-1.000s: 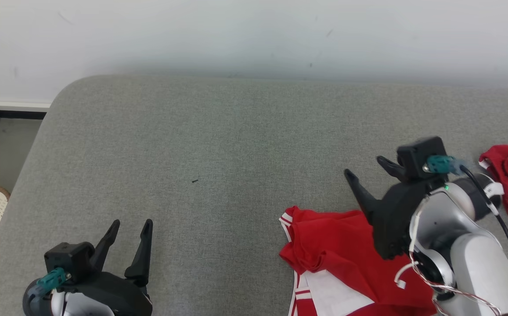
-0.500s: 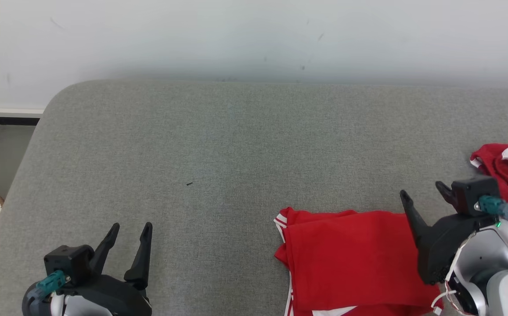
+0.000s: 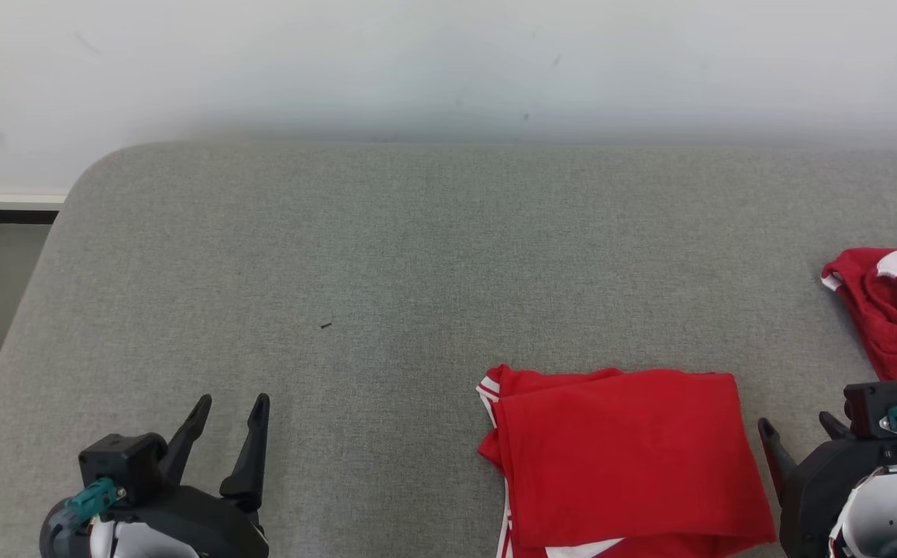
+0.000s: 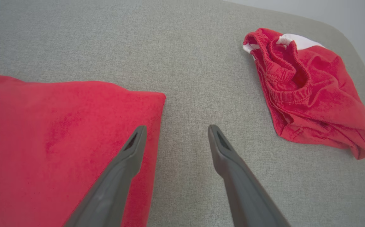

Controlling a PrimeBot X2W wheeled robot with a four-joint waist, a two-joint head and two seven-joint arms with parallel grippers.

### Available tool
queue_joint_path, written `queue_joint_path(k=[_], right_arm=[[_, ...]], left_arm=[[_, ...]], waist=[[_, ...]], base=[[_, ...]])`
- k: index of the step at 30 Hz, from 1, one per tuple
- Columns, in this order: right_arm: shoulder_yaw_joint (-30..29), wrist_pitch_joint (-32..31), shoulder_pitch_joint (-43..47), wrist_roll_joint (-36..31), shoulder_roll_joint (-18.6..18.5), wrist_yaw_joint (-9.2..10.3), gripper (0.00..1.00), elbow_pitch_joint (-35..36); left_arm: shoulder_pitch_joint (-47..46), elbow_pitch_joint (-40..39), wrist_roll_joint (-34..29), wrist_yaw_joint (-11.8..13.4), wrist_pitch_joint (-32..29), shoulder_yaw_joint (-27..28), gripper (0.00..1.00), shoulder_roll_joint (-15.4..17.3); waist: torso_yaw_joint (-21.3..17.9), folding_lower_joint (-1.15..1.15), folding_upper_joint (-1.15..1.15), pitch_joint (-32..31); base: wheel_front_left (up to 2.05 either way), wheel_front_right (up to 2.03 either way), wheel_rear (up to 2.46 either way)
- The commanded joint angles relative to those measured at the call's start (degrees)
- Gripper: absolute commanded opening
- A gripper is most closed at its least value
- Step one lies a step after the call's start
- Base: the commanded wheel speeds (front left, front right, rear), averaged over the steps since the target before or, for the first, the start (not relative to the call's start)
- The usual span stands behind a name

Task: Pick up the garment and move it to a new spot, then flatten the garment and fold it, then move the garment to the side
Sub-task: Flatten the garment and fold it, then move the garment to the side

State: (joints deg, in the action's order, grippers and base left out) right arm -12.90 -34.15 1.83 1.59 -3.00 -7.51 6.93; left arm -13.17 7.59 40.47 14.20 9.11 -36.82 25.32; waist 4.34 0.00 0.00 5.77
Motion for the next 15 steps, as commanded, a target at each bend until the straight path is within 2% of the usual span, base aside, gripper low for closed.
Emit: queue_joint_path(k=[1,9,15], right_arm=[[-0.46,-1.22,0.27,1.63,0.06,0.03,1.00,0.26],[-1.66,-5.29,-0.49,5.43,0.05,0.03,1.00,0.81],[-2.62,-9.12,-1.86,10.71,0.00,0.03,1.00,-1.42]], left_arm=[[-0.10,-0.26,0.28,0.34,0.10,0.08,1.00,0.38],[-0.90,-0.94,-0.17,0.56,-0.20,-0.25,1.00,0.42],[-1.51,-1.05,-0.60,0.64,0.45,-0.39,1.00,0.33]], waist=[[-0.26,0.00,0.00,0.15],[-0.37,0.00,0.00,0.86],[0.10,0.00,0.00,1.05]], base=[[0.00,0.00,0.00],[0.00,0.00,0.00],[0.00,0.00,0.00]])
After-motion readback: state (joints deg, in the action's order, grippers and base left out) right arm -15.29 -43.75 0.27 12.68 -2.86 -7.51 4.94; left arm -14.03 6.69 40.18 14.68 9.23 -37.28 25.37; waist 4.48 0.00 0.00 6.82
